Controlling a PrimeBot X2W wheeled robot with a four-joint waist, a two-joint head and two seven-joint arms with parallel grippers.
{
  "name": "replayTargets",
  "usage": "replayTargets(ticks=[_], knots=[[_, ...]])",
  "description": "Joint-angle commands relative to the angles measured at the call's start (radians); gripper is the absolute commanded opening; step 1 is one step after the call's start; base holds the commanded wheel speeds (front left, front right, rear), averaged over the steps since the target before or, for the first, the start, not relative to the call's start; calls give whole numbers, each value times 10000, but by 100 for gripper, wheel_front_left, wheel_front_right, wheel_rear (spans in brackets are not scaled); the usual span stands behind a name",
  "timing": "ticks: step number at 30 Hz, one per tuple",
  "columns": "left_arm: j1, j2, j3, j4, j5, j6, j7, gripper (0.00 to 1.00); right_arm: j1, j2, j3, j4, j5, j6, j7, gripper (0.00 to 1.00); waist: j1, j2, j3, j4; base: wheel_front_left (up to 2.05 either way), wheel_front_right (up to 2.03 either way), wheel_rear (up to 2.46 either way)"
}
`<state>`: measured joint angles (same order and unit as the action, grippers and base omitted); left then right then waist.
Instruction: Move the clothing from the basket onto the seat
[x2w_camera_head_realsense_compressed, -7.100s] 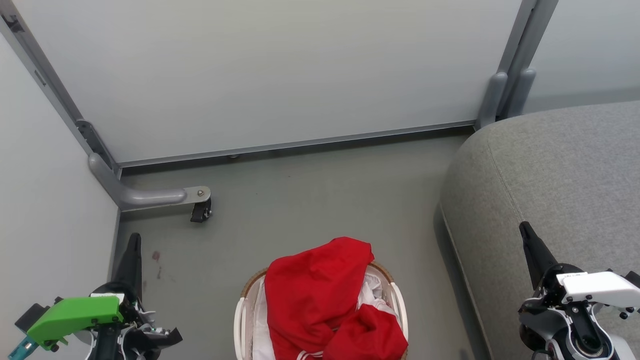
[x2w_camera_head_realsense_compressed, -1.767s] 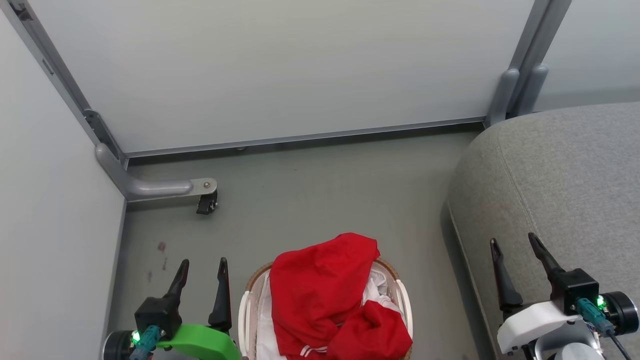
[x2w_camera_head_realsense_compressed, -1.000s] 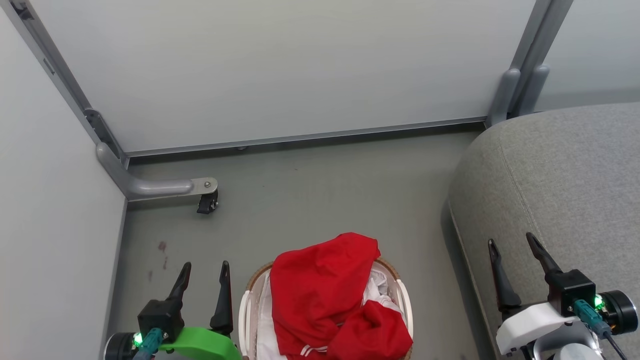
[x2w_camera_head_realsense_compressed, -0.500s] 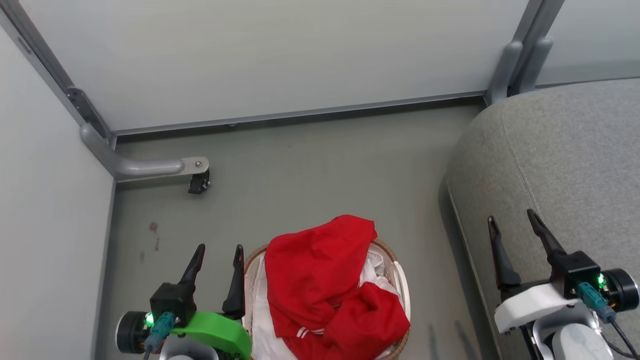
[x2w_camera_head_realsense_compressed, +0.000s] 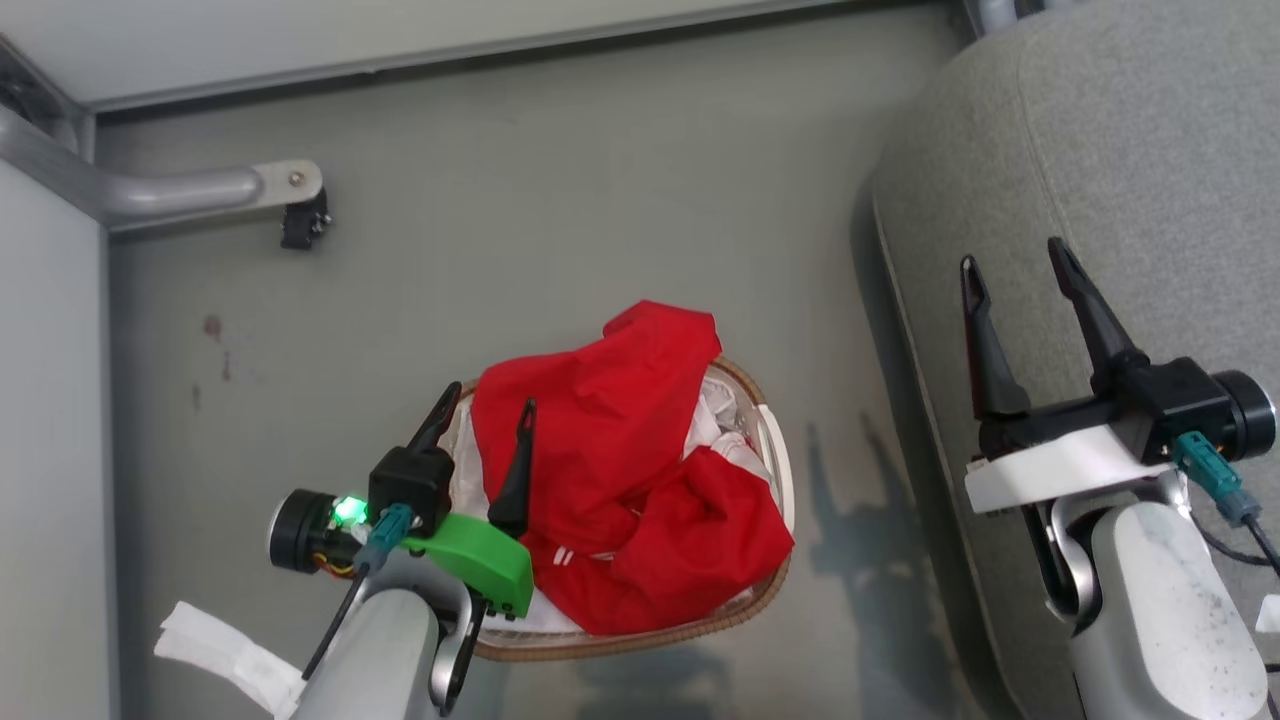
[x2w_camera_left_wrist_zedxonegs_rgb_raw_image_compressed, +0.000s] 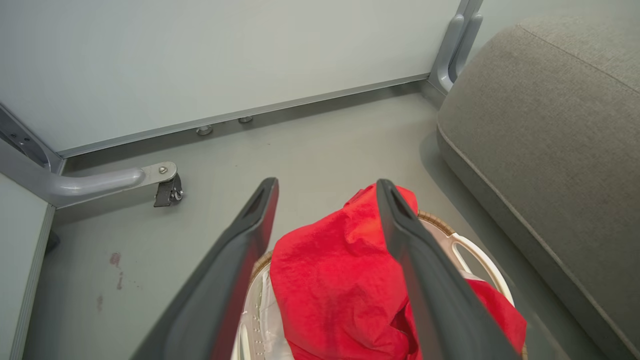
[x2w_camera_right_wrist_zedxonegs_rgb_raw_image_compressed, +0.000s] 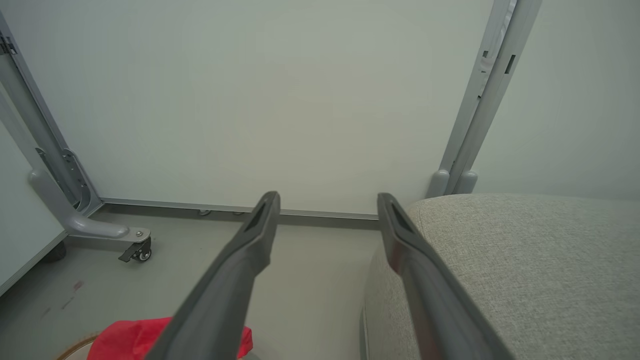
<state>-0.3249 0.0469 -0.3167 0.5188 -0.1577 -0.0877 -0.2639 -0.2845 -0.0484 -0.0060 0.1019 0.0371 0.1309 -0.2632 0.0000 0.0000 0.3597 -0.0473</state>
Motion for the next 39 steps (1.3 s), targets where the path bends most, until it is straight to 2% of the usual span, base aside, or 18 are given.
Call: replayTargets(ticks=[1,5,13,23,31,33,34,35,36,37,39], knots=[[-414,63,-28,175,182,-36,-11,100,-303,-36,34,-97,127,-3,-25,100,0,0,1722,-870,0,0,0],[-1016,66,-190,759,134,-84,-11,100,-732,-33,136,-260,273,-3,-25,100,0,0,2539,-1237,0,0,0],[-2133,211,-756,2082,833,-201,-12,100,-1245,-30,236,-498,636,-4,-25,100,0,0,3847,-1815,0,0,0],[-3318,357,-1211,3789,1466,235,-11,100,-1689,-30,390,-719,981,-5,-25,100,0,0,4697,-2254,0,0,0],[-3967,426,-1149,4811,1574,1177,-11,100,-1898,-31,414,-757,1124,-5,-25,100,0,0,5032,-2330,0,0,0],[-4057,411,-1104,5007,1485,1266,-11,100,-1946,-31,423,-738,1140,-5,-25,100,0,0,5064,-2334,0,0,0],[-4105,405,-1101,5071,1458,1286,-11,87,-1956,-31,425,-728,1150,-5,-25,100,0,0,5072,-2333,0,0,0],[-4134,393,-1100,5128,1406,1270,-10,43,-1956,-33,425,-715,1151,-5,-25,100,0,0,5072,-2331,0,0,0],[-4147,384,-1100,5164,1373,1254,-10,29,-1954,-33,429,-698,1156,-5,-25,100,0,0,5065,-2327,0,0,0],[-4157,376,-1102,5194,1348,1232,-10,0,-1954,-31,433,-681,1168,-5,-25,100,0,0,5051,-2322,0,0,0],[-4126,353,-1082,5180,1253,1199,-10,0,-1947,-33,424,-639,1187,-5,-25,100,0,0,5007,-2310,0,0,0]])
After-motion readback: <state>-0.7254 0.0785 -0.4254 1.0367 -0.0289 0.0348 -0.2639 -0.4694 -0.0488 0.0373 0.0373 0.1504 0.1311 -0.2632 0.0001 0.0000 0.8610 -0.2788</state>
